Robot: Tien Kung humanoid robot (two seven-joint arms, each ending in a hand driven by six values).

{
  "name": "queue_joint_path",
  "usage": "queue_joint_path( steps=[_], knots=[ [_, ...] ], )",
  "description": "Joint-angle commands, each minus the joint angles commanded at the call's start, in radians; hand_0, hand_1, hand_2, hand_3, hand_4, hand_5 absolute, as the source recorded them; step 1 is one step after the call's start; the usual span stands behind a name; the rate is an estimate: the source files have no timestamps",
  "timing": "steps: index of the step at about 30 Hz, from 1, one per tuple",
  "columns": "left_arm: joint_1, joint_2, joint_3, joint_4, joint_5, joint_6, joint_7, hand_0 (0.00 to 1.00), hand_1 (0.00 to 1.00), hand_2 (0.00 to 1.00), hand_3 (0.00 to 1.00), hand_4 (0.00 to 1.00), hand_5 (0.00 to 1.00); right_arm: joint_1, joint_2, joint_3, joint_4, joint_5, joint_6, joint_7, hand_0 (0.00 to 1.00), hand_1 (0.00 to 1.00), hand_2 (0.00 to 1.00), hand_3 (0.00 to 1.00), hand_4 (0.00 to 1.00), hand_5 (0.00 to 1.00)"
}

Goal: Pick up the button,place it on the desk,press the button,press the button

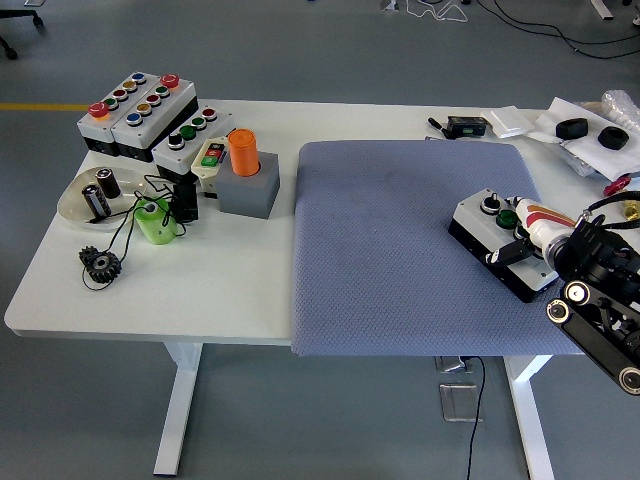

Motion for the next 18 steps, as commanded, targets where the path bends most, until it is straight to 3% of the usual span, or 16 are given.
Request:
queue_joint_path(
  steps=[1, 2, 7, 8, 10, 13, 14, 18],
  knots=[
    [0.0, 0.0, 0.0, 0.0, 0.001, 0.0, 0.0, 0.647, 0.695, 0.693, 0.497, 0.317, 0.998, 0.001, 0.0, -0.002, -0.002, -0.004, 0.002, 0.0, 0.517, 0.474, 0.563, 0.824, 0.896, 0.168],
    [0.001, 0.0, -0.004, 0.0, 0.006, 0.0, 0.001, 0.647, 0.695, 0.694, 0.496, 0.316, 0.998, 0.004, -0.001, -0.008, -0.006, -0.016, 0.002, 0.0, 0.281, 0.303, 0.413, 0.625, 0.877, 0.148],
    [0.005, 0.0, -0.006, 0.0, 0.012, 0.0, 0.003, 0.647, 0.695, 0.694, 0.496, 0.316, 0.998, 0.014, -0.021, -0.037, -0.006, -0.052, -0.013, 0.0, 0.281, 0.303, 0.413, 0.625, 0.877, 0.148],
    [0.006, 0.0, -0.007, 0.0, 0.014, 0.0, 0.004, 0.647, 0.695, 0.693, 0.496, 0.317, 0.998, 0.015, -0.025, -0.041, -0.004, -0.058, -0.017, 0.0, 0.066, 0.044, 0.216, 0.335, 0.761, 0.044],
    [0.007, 0.0, -0.008, 0.0, 0.015, 0.0, 0.004, 0.647, 0.695, 0.693, 0.496, 0.317, 0.998, 0.017, -0.037, -0.054, 0.003, -0.077, -0.034, 0.0, 0.066, 0.044, 0.216, 0.335, 0.761, 0.044],
    [0.008, 0.0, -0.005, 0.0, 0.012, 0.0, 0.003, 0.647, 0.695, 0.693, 0.496, 0.317, 0.998, 0.023, -0.062, -0.088, 0.015, -0.089, -0.095, 0.002, 0.066, 0.044, 0.216, 0.335, 0.761, 0.044],
    [0.008, 0.0, -0.005, 0.0, 0.012, 0.0, 0.003, 0.647, 0.696, 0.693, 0.496, 0.317, 0.998, 0.025, -0.066, -0.094, 0.016, -0.089, -0.116, 0.003, 0.002, 0.002, 0.125, 0.285, 0.607, 0.065],
    [0.006, 0.002, 0.001, 0.0, 0.002, -0.001, 0.0, 0.647, 0.696, 0.693, 0.496, 0.317, 0.998, 0.033, -0.097, -0.142, 0.035, -0.033, -0.217, 0.12, 0.002, 0.002, 0.125, 0.285, 0.607, 0.065]
  ],
)
